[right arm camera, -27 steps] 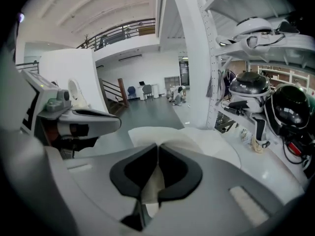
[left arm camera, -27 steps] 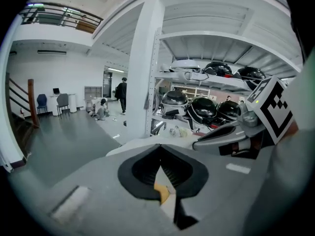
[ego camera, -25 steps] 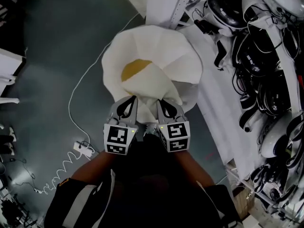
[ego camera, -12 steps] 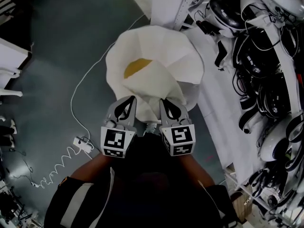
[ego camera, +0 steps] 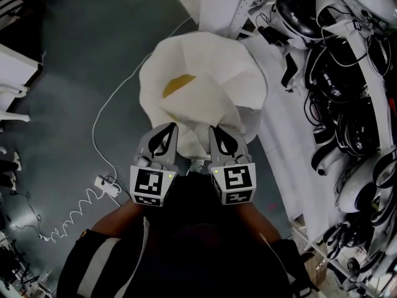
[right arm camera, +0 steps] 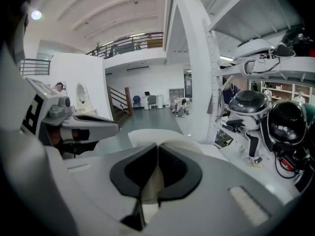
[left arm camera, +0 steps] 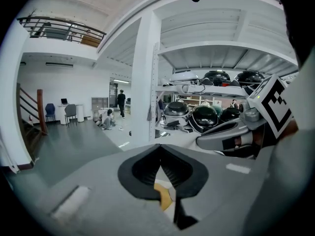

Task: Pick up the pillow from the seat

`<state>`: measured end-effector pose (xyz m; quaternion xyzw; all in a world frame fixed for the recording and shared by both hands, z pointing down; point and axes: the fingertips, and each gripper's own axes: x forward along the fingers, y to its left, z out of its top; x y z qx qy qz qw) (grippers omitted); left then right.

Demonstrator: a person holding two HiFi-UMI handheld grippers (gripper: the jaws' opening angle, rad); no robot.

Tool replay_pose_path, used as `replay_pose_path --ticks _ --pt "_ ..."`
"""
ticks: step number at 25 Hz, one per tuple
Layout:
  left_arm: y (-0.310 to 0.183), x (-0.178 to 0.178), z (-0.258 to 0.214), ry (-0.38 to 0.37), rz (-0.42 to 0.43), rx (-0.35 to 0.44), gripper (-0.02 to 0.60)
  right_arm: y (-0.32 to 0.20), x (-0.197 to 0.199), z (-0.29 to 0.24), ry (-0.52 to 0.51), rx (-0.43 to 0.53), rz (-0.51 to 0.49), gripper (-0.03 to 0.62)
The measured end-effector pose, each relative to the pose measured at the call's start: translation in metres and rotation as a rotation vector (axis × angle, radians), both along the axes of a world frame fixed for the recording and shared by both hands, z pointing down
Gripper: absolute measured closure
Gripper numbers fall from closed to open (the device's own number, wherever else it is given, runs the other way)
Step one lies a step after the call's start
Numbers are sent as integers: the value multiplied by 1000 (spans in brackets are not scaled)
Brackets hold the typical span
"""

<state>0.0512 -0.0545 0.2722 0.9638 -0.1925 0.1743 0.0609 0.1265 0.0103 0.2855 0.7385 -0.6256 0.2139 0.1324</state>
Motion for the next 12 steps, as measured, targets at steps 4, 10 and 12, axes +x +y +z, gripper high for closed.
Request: replay_pose_path --ticks 4,10,12 --pt "-3 -1 2 -1 -9 -5 577 -2 0 -2 4 -1 -3 579" --pt "-6 -3 3 1 -21 -12 577 -2 -6 5 -4 -8 -18 579" --pt "-5 -4 5 -1 -23 -17 577 -1 -8 8 -6 -12 -26 579"
